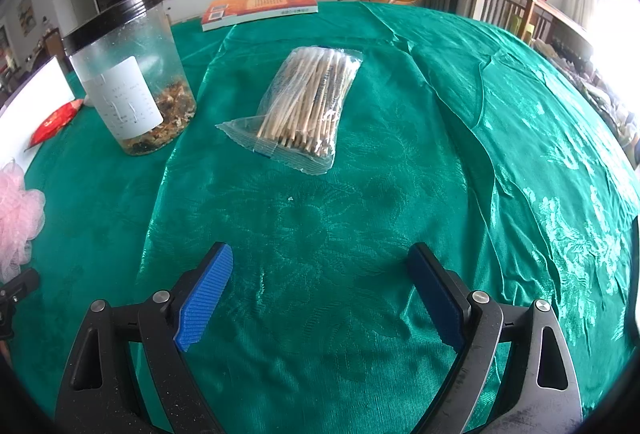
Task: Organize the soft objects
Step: 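Grasp the pink mesh pouf with the left tool while the right tool grasps the cotton swab bag, then carry the pouf and swab bag into the white box and open both tools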
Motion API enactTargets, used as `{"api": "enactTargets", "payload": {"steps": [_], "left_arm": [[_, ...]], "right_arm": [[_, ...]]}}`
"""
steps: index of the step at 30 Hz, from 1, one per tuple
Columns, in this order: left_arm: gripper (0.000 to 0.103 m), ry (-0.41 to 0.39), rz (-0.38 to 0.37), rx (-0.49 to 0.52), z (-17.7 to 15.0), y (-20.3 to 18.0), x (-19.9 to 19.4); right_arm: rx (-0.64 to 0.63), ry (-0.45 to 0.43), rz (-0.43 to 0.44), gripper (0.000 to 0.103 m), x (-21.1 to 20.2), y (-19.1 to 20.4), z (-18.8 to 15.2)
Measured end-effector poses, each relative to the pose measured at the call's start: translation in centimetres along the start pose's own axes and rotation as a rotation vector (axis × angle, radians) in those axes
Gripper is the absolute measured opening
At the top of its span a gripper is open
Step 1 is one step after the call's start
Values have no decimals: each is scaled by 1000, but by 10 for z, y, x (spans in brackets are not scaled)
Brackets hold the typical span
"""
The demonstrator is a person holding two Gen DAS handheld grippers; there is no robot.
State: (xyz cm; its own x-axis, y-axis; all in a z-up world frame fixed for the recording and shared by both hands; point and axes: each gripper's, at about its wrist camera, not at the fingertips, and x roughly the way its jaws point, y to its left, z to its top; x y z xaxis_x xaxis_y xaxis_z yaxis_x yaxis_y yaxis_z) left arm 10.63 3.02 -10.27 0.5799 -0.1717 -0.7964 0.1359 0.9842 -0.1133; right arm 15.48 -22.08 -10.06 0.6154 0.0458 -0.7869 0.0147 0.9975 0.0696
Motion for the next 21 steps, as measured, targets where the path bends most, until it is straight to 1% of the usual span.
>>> {"api": "enactTargets", "payload": {"steps": [1,2,3,5,6,8,9,10,11,12,13,15,17,19,21], "left_arm": [[103,-15,0,-13,3,1,-3],[103,-14,19,-16,7,1,-3],[103,-5,43,-18,12,1,0],[103,14,70,-28,18,2,8],[102,26,75,-35,21,3,12],[96,44,78,-39,25,3,16],[82,51,76,-33,27,3,18],[56,64,74,-26,28,2,20],[40,82,64,-25,30,3,23],[26,94,40,-37,33,6,24],[24,85,9,-65,37,11,20],[23,43,-28,-125,46,22,3],[23,-16,-75,-181,59,34,-22],[23,-61,-90,-203,70,46,-47],[24,-104,-71,-212,77,64,-77]], "right_arm": [[53,-15,64,90,-4,-8,4],[114,-37,117,90,-7,-16,11],[157,-54,132,90,-9,-22,22],[176,-28,115,90,1,-23,53],[176,6,117,90,12,-21,70],[148,95,90,90,40,-13,98],[129,126,60,87,54,-9,107],[107,141,48,85,64,-5,113],[78,165,33,75,74,-1,116],[47,175,3,39,78,3,118],[28,157,-17,34,75,4,120],[39,141,-32,32,64,-1,123],[61,73,-22,32,35,-6,130],[27,-5,-17,32,-3,1,142],[-42,-77,16,32,-43,23,154]]}}
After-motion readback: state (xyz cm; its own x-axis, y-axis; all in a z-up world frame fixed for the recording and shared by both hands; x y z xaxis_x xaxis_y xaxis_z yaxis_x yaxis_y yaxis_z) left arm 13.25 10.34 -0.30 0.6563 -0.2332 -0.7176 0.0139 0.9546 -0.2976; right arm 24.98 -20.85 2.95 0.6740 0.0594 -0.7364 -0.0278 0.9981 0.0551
